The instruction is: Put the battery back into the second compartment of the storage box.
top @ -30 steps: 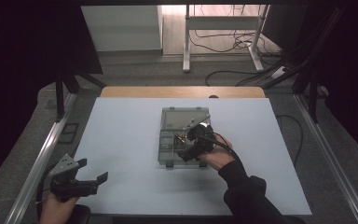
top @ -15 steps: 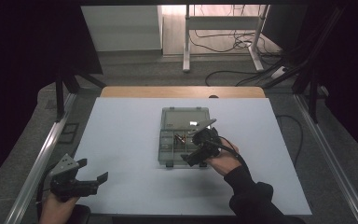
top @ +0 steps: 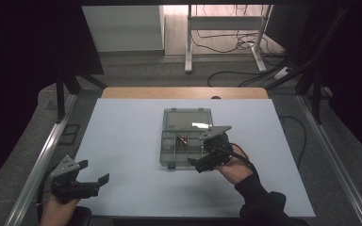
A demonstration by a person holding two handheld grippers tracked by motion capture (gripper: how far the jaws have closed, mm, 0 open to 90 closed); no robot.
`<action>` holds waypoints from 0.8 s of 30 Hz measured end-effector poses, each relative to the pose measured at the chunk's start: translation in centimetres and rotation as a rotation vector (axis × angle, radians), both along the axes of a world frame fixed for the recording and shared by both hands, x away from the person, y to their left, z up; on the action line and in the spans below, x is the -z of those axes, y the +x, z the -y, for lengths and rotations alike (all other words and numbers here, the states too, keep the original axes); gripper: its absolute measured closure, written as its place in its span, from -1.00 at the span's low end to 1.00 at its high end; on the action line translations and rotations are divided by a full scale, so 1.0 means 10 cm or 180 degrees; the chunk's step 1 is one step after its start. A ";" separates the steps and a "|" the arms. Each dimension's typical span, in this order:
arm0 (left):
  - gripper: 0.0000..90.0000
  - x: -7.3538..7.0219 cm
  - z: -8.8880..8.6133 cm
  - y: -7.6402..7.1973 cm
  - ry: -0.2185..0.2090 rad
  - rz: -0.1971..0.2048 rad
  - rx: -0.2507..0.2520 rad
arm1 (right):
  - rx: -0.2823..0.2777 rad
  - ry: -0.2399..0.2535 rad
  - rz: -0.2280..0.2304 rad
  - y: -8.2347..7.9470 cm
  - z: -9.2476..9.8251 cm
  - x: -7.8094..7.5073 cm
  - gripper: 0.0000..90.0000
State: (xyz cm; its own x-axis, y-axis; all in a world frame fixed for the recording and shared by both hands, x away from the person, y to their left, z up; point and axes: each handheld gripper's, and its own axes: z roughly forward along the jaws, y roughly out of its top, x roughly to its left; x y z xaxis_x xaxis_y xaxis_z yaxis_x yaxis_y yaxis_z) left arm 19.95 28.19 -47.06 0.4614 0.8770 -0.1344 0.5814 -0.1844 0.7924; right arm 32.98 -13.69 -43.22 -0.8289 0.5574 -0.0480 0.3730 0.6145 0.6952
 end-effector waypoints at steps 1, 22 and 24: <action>-0.92 0.00 0.00 0.00 -0.0001 0.0001 0.0000 | 0.0000 0.0000 0.0000 0.00 0.00 0.00 -1.00; -0.92 0.00 0.00 0.00 0.0001 0.0001 0.0001 | 0.0186 0.0061 -0.0009 -0.22 0.36 0.06 -1.00; -0.92 0.00 0.00 0.00 0.0001 0.0002 0.0001 | 0.0211 0.0040 0.0004 -0.26 0.41 0.06 -1.00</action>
State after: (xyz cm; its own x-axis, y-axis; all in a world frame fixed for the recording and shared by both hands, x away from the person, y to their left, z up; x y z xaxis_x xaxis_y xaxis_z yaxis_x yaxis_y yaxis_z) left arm 19.94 28.18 -47.04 0.4616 0.8769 -0.1340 0.5810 -0.1847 0.7927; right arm 30.36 -17.81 -43.82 -0.7901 0.6116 -0.0416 0.4117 0.5797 0.7032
